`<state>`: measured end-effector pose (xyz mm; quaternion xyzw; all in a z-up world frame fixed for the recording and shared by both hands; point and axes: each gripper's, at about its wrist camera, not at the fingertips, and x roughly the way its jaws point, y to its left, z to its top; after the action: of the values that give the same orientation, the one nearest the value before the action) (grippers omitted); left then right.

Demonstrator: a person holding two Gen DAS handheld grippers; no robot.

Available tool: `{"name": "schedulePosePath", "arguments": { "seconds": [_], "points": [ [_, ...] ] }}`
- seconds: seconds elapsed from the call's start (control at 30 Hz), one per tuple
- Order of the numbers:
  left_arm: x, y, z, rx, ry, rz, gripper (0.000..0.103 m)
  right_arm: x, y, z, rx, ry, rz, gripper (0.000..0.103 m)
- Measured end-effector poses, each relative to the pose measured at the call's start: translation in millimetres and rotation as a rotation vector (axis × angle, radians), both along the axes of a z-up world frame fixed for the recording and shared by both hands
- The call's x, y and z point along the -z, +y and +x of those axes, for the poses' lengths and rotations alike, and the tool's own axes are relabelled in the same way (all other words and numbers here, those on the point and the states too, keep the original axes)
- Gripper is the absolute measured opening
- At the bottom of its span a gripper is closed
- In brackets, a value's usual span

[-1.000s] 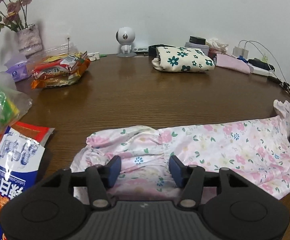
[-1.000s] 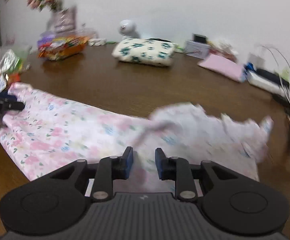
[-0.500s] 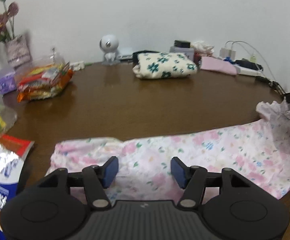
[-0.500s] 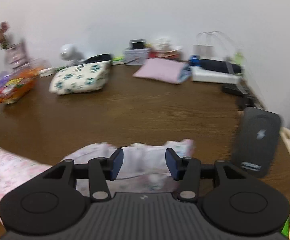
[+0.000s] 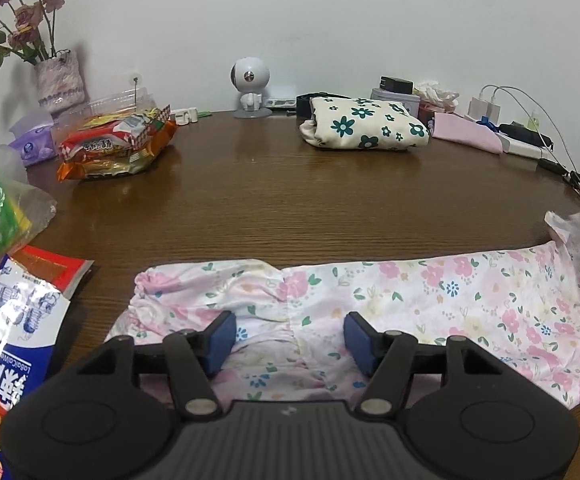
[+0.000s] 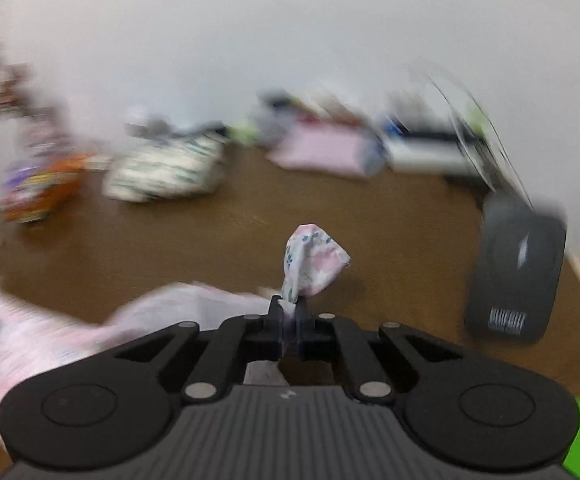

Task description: Fold clothes

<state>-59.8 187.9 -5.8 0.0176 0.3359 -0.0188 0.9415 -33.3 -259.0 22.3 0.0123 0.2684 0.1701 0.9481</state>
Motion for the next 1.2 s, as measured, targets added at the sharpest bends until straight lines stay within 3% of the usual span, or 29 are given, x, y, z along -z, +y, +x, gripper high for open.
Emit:
{"name": "schedulePosePath", "arguments": {
  "seconds": [0.13,0.23,0.27,0.3,0.33,0.4,0.47,0.57,0.6,0.7,0.93,0.97,1.0,1.03,1.1,1.17,1.2],
  "points": [
    [-0.3,-0.7,1.6,-0.007,0.0,-0.002,0.061,5.3,16.0,-55.9,-0.236,0.005,-0.178,0.005],
    [0.2,-1.6,0.8,-0.013,-0.005,-0.001,0.061,23.7,12.8,-65.4,-0.17,0.098,-0.28,0.021],
    [0.4,-1.7,0.2,-0.014,-0.006,-0.001,0.061,24.7,8.1,-67.3,-0.137,0.111,-0.281,0.035],
    [0.6,-1.8,-0.6,-0.014,-0.008,0.0,0.061,20.0,2.2,-69.2,-0.126,0.095,-0.236,0.049],
    [0.9,-2.0,-1.2,-0.014,-0.01,0.001,0.061,13.5,-3.8,-70.6,-0.128,0.069,-0.173,0.054],
    [1.6,-2.5,-1.4,-0.013,-0.014,0.001,0.061,0.5,-15.8,-73.5,-0.133,0.018,-0.046,0.081],
    [1.9,-3.2,-0.8,-0.012,-0.015,0.003,0.062,-1.9,-24.2,-58.2,-0.117,0.027,0.061,0.084],
    [1.8,-3.7,-0.3,-0.009,-0.012,0.006,0.063,12.4,-23.2,-20.4,-0.037,0.107,0.073,0.079],
    [1.7,-3.9,-0.2,-0.009,-0.01,0.007,0.063,17.2,-21.1,-9.8,-0.025,0.131,0.066,0.074],
    [2.0,-3.5,-0.5,-0.008,-0.012,0.007,0.063,27.2,-14.6,15.4,-0.027,0.181,0.065,0.072],
    [2.8,-3.3,0.6,-0.001,-0.014,0.008,0.066,18.1,23.9,29.9,-0.247,0.132,-0.01,0.071],
    [1.9,-3.9,1.8,-0.002,-0.006,0.011,0.066,18.5,27.0,32.0,-0.263,0.135,-0.012,0.056],
    [1.5,-4.2,2.6,-0.003,-0.002,0.013,0.066,19.6,29.5,33.4,-0.277,0.147,-0.015,0.011],
    [1.6,-4.2,2.9,-0.006,-0.001,0.012,0.067,21.1,31.7,35.5,-0.284,0.165,-0.024,0.002],
    [2.7,-3.8,1.7,-0.014,-0.007,0.005,0.067,15.8,41.8,20.3,-0.28,0.061,-0.125,0.002],
    [3.2,-4.4,0.5,-0.017,-0.012,0.006,0.067,6.3,53.3,-21.5,-0.366,-0.186,-0.251,0.001],
    [3.2,-4.5,0.5,-0.017,-0.011,0.007,0.067,6.4,59.1,-38.0,-0.413,-0.232,-0.314,0.001]
  ]
}}
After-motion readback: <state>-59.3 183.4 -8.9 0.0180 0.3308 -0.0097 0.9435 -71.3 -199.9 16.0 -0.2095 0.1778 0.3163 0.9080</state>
